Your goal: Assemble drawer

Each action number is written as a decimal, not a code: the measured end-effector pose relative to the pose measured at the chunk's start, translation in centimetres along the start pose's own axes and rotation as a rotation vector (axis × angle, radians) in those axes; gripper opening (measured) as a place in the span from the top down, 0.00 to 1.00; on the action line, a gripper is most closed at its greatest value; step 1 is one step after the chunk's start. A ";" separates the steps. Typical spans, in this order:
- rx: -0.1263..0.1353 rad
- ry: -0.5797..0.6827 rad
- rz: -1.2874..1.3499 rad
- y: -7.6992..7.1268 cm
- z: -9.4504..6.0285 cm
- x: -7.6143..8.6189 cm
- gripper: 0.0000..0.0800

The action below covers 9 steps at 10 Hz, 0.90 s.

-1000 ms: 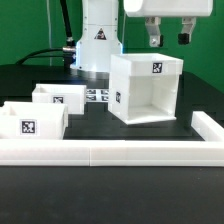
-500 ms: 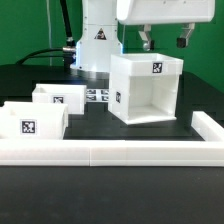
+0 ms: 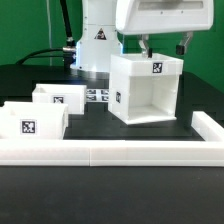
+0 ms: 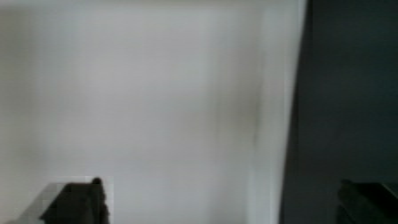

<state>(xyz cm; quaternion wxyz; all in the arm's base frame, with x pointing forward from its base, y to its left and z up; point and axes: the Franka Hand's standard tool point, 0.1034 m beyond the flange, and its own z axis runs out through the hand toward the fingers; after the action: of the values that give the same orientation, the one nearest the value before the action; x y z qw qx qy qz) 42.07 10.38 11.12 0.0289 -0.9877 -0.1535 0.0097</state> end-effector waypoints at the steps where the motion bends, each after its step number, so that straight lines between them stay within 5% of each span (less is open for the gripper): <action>1: 0.007 -0.010 0.013 -0.2 0.4 -0.6 0.19; 5: 0.010 -0.009 0.021 -0.7 1.4 -0.9 0.25; 7: 0.011 -0.010 0.021 -0.7 1.5 -0.9 0.61; 8: 0.011 -0.011 0.020 -0.7 1.5 -0.9 0.61; 9: 0.011 -0.011 0.020 -0.7 1.5 -0.9 0.88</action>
Offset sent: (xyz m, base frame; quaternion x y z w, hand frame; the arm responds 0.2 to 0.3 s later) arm -0.0060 0.0041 -0.0140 -0.0157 0.0169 0.0036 0.9997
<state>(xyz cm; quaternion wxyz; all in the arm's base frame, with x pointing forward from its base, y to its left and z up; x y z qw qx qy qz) 40.95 10.87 9.68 0.0334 -0.9890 -0.1435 0.0161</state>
